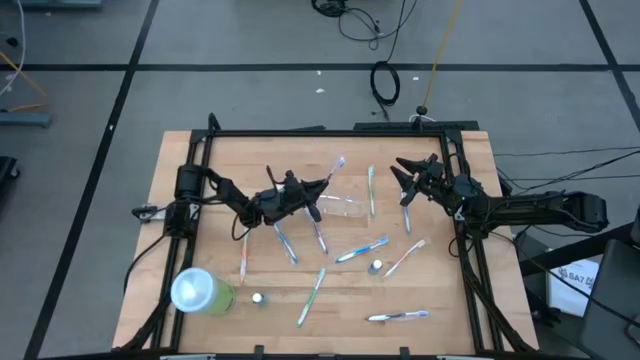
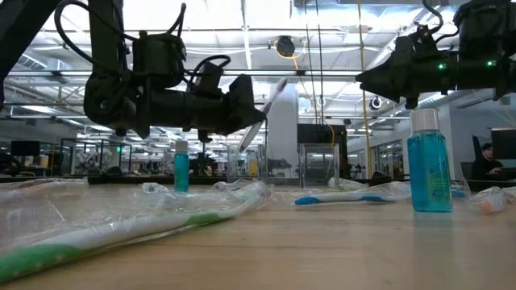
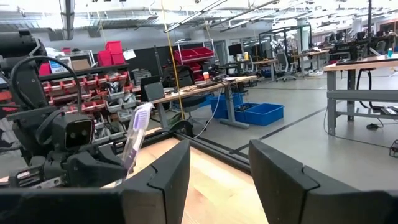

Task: Pick & Place toothbrushing station
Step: Put the top left purple toothbrush into the transparent organizer

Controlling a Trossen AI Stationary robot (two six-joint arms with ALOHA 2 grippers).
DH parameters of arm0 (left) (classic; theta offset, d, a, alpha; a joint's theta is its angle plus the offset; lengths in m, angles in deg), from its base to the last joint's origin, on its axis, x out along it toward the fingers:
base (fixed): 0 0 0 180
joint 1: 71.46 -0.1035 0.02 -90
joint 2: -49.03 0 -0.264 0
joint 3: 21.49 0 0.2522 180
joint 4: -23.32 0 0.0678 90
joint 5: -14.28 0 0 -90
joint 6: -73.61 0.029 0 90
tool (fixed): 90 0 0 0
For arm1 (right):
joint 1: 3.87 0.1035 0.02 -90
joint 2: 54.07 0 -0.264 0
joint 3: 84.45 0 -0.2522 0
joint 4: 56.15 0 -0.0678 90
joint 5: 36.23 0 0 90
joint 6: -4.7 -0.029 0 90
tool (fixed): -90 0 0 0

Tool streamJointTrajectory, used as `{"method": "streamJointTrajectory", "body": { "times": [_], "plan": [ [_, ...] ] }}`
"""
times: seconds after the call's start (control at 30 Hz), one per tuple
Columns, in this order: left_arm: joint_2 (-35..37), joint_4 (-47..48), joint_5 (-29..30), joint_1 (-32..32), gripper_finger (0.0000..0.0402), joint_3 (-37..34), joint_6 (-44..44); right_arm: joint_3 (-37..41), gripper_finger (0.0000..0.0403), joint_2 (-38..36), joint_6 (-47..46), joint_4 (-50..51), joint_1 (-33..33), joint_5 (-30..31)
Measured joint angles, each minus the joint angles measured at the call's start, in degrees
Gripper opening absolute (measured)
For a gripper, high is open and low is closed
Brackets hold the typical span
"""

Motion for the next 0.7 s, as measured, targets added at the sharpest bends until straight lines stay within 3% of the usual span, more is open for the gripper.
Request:
{"method": "streamJointTrajectory", "body": {
  "times": [0.7],
  "plan": [
    [0.0, 5.5, 0.5, 0.0, 0.0037, 0.0, 2.2, 0.0, 0.0160, 0.0, 0.1, -0.1, 0.0, 0.0]
  ]
}}
